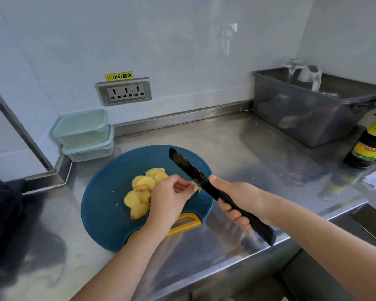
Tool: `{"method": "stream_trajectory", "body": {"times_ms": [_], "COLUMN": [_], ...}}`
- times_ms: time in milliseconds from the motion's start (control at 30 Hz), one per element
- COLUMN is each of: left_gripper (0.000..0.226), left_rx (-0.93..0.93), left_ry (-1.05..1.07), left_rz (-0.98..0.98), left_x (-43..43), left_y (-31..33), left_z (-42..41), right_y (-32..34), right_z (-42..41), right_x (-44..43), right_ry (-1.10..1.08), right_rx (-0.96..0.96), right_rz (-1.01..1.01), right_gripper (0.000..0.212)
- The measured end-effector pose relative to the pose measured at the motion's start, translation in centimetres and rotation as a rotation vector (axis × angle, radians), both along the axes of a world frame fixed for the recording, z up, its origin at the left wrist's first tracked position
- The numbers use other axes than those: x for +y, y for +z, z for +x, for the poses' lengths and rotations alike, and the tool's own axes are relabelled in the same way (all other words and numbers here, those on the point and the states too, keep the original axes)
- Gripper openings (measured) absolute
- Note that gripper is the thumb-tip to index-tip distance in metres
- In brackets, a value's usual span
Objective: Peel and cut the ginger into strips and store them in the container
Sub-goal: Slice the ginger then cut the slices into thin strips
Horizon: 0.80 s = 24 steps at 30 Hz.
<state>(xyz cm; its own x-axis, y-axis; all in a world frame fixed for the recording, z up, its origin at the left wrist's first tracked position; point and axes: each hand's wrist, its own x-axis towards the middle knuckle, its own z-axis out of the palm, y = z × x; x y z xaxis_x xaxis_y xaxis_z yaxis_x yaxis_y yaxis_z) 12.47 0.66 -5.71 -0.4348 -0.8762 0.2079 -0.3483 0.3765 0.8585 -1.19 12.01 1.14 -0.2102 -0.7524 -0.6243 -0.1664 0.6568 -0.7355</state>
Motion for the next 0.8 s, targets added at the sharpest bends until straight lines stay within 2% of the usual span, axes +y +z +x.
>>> {"method": "stream_trajectory", "body": {"times_ms": [567,800], "left_gripper": [0.009,0.004], "left_rx": [0.0,-0.001], "left_ry": [-0.001,0.01], "left_rz": [0.008,-0.056], "left_x": [0.2,0.5], "left_y": [0.3,0.3], "left_z": [0.1,0.2], "right_y": [0.0,0.2], "right_z": [1.1,2.0], "right_x": [-0.5,-1.3], "right_ry": [-0.045,-0.074], "right_rx": [0.014,0.065], "right_rz": [0.047,0.073], "right_gripper": [0.066,0.067]}}
